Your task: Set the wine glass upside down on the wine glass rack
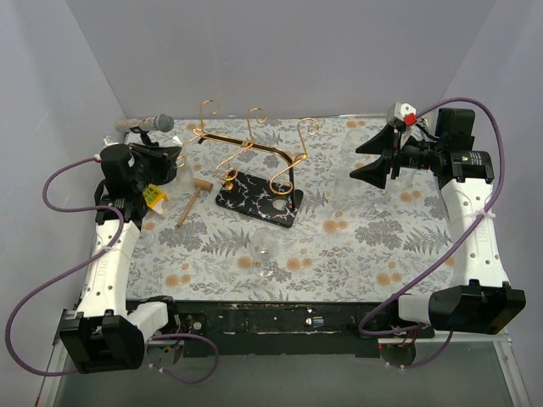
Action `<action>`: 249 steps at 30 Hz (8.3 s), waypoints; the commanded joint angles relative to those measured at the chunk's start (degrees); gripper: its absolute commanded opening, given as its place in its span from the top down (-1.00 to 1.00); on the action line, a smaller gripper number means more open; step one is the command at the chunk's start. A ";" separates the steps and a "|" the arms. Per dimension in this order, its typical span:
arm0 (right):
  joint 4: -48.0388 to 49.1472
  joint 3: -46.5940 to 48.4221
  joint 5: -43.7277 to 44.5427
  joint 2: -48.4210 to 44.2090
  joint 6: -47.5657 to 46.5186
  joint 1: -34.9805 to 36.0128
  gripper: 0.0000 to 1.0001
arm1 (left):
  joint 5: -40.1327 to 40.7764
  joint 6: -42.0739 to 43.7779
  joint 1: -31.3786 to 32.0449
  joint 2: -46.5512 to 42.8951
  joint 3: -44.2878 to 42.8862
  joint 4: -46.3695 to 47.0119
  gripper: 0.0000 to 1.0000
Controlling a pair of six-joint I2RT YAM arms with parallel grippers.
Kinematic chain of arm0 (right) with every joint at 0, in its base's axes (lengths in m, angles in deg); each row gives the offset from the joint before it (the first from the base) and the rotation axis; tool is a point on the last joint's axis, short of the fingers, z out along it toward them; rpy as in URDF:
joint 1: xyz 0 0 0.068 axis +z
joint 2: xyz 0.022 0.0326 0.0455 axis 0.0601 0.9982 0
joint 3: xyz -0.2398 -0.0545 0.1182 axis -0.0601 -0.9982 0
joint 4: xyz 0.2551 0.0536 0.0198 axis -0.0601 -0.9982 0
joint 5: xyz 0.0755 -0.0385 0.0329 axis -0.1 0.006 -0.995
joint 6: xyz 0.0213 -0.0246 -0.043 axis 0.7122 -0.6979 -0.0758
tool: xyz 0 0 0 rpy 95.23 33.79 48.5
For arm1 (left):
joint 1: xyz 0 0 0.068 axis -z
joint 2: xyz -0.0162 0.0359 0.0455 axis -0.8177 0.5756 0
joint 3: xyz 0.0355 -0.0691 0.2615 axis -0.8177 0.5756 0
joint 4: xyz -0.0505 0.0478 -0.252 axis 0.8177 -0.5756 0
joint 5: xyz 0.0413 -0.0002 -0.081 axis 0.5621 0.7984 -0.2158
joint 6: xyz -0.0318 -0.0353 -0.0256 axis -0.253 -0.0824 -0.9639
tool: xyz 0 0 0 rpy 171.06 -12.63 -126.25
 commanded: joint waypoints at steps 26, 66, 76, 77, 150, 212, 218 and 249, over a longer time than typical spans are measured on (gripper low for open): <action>3.00 -1.78 -3.38 -0.98 1.50 -0.72 -0.57 | 5.37 -1.10 -2.56 -10.36 4.29 -1.60 1.00; 4.93 -3.89 -2.94 -1.86 2.38 -1.52 -0.57 | -6.15 -2.42 -2.38 -9.31 9.65 4.46 0.09; 4.93 -3.72 -1.19 -1.86 2.38 -1.78 -0.57 | -8.08 -2.07 -2.29 -11.06 10.18 4.99 -0.18; 4.76 -3.63 -0.92 -1.86 2.38 -1.69 -0.57 | -8.26 -1.90 -2.29 -11.24 10.18 4.99 -0.24; -10.88 10.96 45.15 5.71 3.44 14.57 0.96 | -30.32 19.20 12.55 -3.52 -6.68 4.20 -0.96; -16.68 35.92 8.39 2.36 4.50 -2.74 -0.49 | 3.85 42.65 37.35 18.56 -42.02 -14.61 1.00; -18.80 36.54 8.75 1.13 1.86 -4.24 -0.54 | 17.74 53.11 37.35 13.55 -43.16 -18.47 1.00; -4.22 30.66 -6.28 7.36 21.27 -6.00 -0.54 | 31.56 109.80 63.71 29.80 -52.75 -3.90 1.00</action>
